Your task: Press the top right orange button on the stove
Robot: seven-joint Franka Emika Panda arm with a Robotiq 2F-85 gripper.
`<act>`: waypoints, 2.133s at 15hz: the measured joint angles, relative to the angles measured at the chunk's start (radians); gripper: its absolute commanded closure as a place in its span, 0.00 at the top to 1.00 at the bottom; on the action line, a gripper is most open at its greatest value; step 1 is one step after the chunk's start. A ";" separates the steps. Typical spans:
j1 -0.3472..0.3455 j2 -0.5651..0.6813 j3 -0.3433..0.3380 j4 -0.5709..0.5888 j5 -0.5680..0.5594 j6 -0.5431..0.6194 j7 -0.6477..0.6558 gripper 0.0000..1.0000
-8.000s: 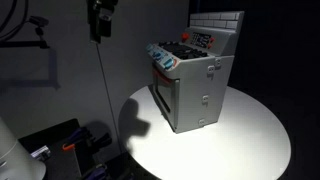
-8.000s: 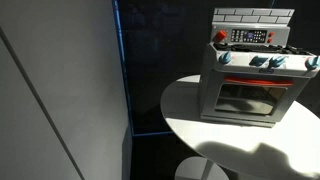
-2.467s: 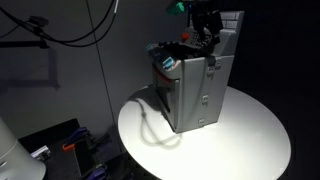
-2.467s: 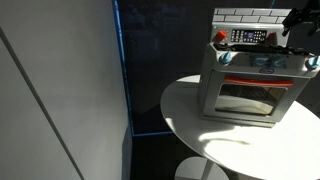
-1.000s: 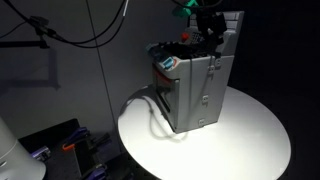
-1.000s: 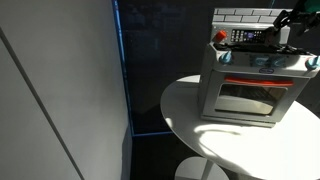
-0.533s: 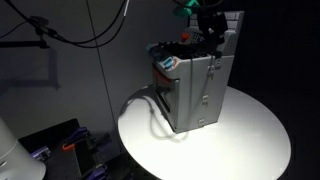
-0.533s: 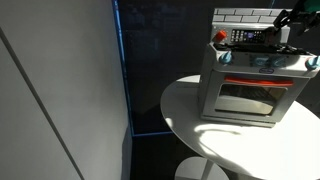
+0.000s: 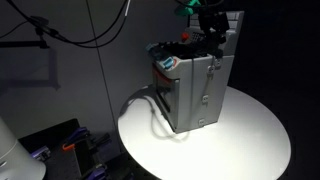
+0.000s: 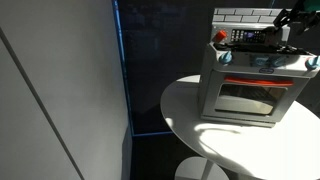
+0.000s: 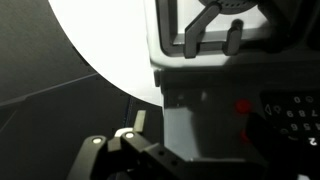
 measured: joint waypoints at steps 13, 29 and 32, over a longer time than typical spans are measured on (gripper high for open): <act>0.008 0.020 -0.006 0.014 0.000 0.000 0.001 1.00; 0.010 0.027 -0.014 0.039 0.000 -0.039 0.001 1.00; 0.009 -0.010 -0.014 0.029 0.016 -0.104 -0.005 1.00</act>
